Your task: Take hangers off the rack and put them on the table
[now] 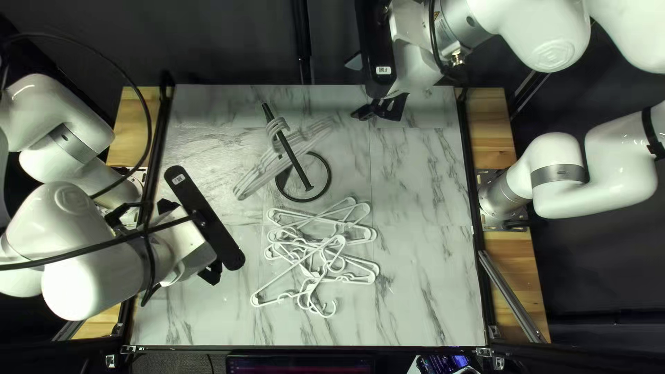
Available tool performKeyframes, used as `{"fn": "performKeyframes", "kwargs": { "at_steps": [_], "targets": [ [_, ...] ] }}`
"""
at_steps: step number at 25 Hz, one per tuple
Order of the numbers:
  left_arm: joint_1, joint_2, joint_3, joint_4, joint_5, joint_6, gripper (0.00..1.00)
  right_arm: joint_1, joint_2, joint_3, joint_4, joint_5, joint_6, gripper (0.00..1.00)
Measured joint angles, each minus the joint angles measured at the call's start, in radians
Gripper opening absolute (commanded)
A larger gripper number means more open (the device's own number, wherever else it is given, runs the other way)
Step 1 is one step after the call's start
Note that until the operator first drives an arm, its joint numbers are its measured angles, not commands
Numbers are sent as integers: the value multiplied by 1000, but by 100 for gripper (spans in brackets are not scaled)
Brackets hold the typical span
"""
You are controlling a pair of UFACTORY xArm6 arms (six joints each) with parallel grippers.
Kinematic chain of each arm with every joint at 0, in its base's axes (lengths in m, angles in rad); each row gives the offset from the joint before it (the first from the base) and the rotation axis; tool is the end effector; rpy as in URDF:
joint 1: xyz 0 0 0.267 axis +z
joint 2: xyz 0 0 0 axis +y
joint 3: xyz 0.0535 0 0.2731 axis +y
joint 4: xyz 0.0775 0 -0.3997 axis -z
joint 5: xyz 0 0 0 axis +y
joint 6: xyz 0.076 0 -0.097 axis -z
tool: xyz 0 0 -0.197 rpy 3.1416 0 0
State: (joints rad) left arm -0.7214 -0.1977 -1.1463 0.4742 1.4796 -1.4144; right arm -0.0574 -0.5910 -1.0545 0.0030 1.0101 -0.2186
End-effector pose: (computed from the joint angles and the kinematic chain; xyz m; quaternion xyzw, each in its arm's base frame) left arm 0.4229 -0.1981 0.2601 -0.9248 -0.2944 -0.1715 0.1695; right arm 0.5199 -0.0292 0.4392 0.9469 0.0761 0.3096 0.0415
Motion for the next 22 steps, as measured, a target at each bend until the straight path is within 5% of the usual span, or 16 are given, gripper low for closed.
{"fn": "performKeyframes", "kwargs": {
  "at_steps": [9, 22],
  "targets": [
    [183, -148, 296, -9, -434, 250, 100, 0, 0, 0, 0, 0, 0, 100],
    [218, -27, 225, 43, -411, 227, 100, 0, 0, 0, 0, 0, 0, 100]
  ]
}}
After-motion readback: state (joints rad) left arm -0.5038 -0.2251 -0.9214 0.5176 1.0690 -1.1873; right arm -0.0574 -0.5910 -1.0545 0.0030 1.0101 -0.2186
